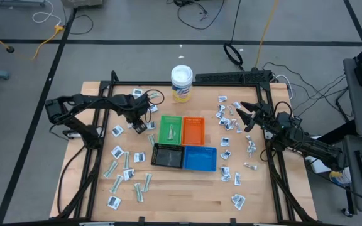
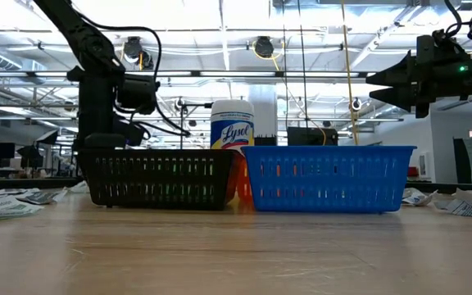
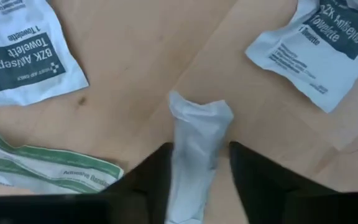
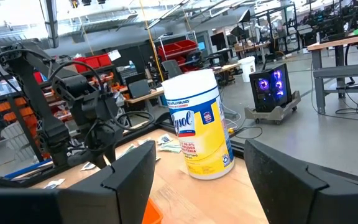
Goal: Pick & Place First Aid Supplies
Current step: Put the bandage pack into the green bin
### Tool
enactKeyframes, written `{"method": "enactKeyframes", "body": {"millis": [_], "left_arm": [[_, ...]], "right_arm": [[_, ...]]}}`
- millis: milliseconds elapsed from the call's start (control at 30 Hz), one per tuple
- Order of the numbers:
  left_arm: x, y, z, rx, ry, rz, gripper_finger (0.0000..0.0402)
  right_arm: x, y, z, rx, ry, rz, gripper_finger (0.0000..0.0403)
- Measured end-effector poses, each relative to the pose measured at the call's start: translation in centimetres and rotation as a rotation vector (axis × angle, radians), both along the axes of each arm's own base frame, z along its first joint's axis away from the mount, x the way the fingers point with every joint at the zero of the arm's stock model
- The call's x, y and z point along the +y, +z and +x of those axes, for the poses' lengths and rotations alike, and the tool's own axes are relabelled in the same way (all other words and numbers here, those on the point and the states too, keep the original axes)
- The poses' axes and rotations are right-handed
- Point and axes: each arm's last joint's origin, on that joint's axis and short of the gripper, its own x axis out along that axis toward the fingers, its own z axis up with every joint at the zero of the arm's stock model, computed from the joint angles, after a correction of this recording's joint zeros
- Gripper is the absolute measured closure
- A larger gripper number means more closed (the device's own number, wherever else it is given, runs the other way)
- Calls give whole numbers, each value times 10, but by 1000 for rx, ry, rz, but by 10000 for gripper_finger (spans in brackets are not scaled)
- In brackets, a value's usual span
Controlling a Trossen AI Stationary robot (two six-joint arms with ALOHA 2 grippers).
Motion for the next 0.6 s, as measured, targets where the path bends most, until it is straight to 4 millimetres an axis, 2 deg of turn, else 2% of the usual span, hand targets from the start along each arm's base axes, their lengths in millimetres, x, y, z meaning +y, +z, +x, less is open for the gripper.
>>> {"method": "enactKeyframes", "body": {"millis": [167,233,400,600], "left_arm": [[0,-1,-1,7,5,0,366],[0,-1,-1,10,23,1,391],[0,5,-3,24,133,-11,396],[3,36,-3,34,310,-28,398]], "right_arm": [[0,0,0,0,-1,0,160],[0,0,0,0,0,0,160],[0,0,0,0,-1,0,160],[0,0,0,1,-1,0,161]]}}
